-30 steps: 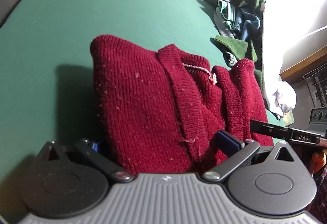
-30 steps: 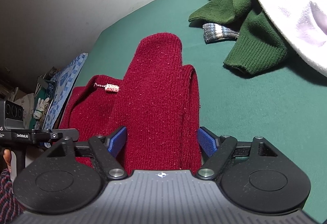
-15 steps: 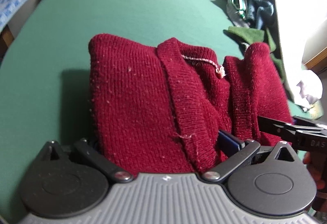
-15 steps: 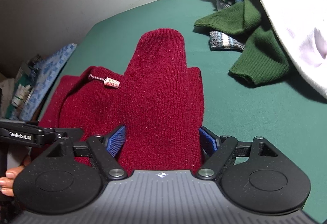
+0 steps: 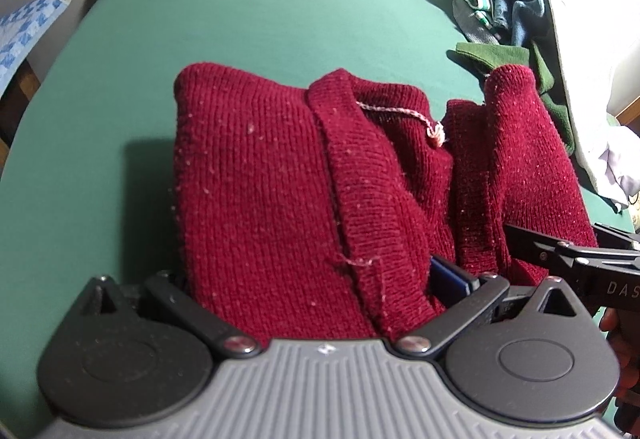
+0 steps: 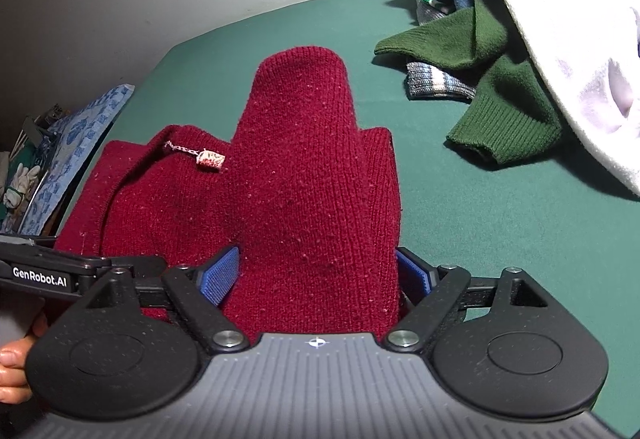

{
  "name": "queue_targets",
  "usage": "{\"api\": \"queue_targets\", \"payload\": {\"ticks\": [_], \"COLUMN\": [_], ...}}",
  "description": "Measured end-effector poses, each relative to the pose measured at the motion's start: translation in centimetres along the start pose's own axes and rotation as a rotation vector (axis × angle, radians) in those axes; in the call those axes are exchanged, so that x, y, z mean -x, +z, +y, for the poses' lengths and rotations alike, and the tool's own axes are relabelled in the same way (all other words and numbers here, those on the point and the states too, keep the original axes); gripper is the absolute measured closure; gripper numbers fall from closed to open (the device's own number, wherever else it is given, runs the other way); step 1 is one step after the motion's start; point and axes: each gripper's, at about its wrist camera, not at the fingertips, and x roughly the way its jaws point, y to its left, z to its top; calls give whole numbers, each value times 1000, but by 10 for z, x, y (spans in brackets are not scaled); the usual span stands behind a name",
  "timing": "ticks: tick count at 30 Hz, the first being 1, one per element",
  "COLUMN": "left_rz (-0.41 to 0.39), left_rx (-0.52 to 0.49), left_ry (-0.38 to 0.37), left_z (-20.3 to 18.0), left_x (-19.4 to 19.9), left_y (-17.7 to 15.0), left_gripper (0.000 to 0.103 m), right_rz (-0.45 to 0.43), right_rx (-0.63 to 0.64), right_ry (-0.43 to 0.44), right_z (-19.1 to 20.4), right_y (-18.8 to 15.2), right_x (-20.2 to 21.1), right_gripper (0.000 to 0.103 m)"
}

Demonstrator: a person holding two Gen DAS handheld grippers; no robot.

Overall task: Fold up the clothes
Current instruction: 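Press both open tools against the red sweater's sides to compact it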

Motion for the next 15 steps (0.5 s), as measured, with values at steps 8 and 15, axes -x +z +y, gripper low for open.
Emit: {"api": "queue_targets", "payload": {"ticks": [8,15], "left_rz": [-9,-17], "left_rx": [-9,-10], "left_ry": [17,25], "left_z": [-3,-4], "left_x": [1,1], "left_y": [-1,-2], "left_gripper": [1,1], "right_rz": [-10,-14], "right_rx": [17,31], "right_ry": [-5,-9], "right_z": [4,10], "right_y": [-3,-4], "right_x": [-1,0], "right_gripper": [21,31]}}
